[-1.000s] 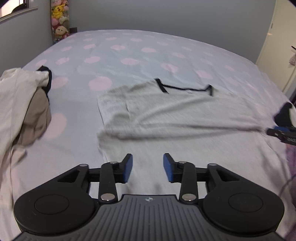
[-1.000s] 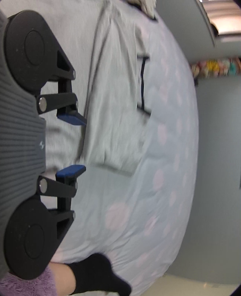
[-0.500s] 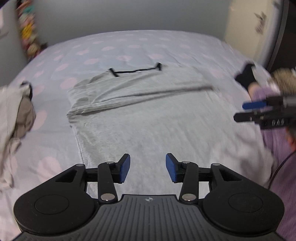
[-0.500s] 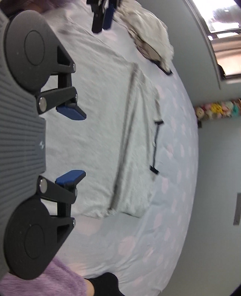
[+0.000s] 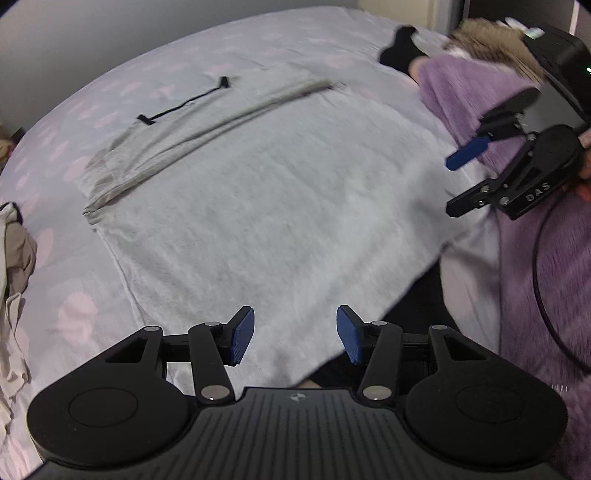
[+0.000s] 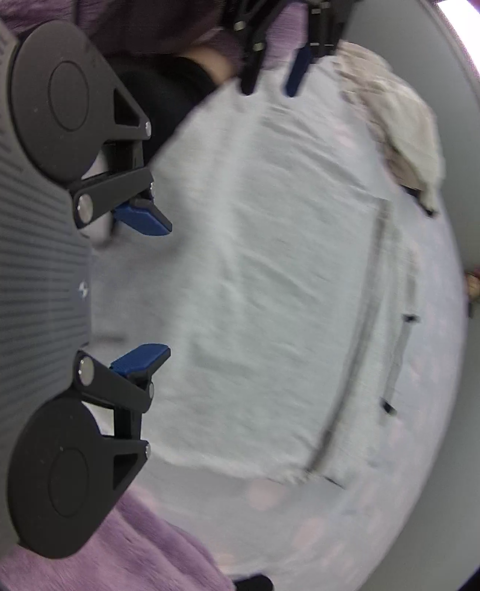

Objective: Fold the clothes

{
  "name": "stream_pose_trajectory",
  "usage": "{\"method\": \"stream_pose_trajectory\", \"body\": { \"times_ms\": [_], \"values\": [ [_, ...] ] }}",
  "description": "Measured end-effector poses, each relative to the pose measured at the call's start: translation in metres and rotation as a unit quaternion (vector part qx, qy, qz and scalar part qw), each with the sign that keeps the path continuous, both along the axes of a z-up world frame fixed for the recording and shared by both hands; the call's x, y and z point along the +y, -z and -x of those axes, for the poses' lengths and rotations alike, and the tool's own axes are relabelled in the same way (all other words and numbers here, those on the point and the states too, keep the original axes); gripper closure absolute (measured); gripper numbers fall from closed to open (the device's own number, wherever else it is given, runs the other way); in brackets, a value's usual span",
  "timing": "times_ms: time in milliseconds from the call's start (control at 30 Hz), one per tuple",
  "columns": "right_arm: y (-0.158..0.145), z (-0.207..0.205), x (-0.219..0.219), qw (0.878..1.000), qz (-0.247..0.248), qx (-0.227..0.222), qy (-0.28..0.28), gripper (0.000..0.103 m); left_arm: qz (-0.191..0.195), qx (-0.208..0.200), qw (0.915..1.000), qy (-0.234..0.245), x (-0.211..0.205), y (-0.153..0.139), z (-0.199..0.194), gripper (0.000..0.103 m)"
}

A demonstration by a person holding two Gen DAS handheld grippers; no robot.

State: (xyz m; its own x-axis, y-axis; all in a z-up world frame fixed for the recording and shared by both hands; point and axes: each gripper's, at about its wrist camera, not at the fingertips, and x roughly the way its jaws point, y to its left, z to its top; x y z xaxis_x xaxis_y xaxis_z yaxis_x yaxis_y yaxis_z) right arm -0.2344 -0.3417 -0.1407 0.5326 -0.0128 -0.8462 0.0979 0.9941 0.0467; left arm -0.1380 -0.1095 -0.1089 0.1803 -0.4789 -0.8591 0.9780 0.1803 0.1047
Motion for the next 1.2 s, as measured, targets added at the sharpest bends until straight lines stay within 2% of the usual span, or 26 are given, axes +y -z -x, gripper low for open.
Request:
{"method": "stream_pose_trajectory", "body": {
  "times_ms": [133,233,400,500,633,733,833,1067,1200],
  "values": [
    [0.002,0.003,0.01,0.999,0.032,0.009,-0.014,0.032,-0.006,-0.003,0.9998,0.021,0.007,-0.003,0.005,0.056],
    [0.002,0.01,0.008,0.999,0.033,-0.003,0.0,0.032,-0.008,-0.008,0.9993,0.036,0.017,-0.004,0.007,0.056],
    [-0.002,0.014,0.006,0.999,0.034,-0.029,0.014,0.032,-0.034,-0.006,0.9975,0.061,0.023,0.003,0.006,0.056],
    [-0.002,0.012,0.005,0.999,0.032,-0.032,0.018,0.032,-0.041,-0.013,0.9955,0.084,0.021,0.002,0.007,0.056],
    [-0.001,0.01,0.007,0.999,0.038,-0.031,0.01,0.032,-0.072,-0.029,0.9906,0.112,0.01,0.01,0.006,0.056],
    [-0.001,0.01,0.01,0.999,0.045,-0.032,0.001,0.032,-0.11,-0.054,0.9814,0.148,0.003,0.015,0.002,0.056],
    [-0.001,0.012,0.008,0.999,0.04,-0.036,0.002,0.032,-0.148,-0.078,0.9682,0.185,-0.003,0.016,-0.005,0.056],
    [0.0,0.011,0.003,0.999,0.02,-0.044,0.014,0.032,-0.231,-0.07,0.9319,0.271,-0.024,0.028,-0.017,0.056],
    [-0.001,0.013,0.0,0.999,0.012,-0.048,0.016,0.031,-0.273,-0.08,0.9061,0.313,-0.033,0.038,-0.013,0.058]
  ]
}}
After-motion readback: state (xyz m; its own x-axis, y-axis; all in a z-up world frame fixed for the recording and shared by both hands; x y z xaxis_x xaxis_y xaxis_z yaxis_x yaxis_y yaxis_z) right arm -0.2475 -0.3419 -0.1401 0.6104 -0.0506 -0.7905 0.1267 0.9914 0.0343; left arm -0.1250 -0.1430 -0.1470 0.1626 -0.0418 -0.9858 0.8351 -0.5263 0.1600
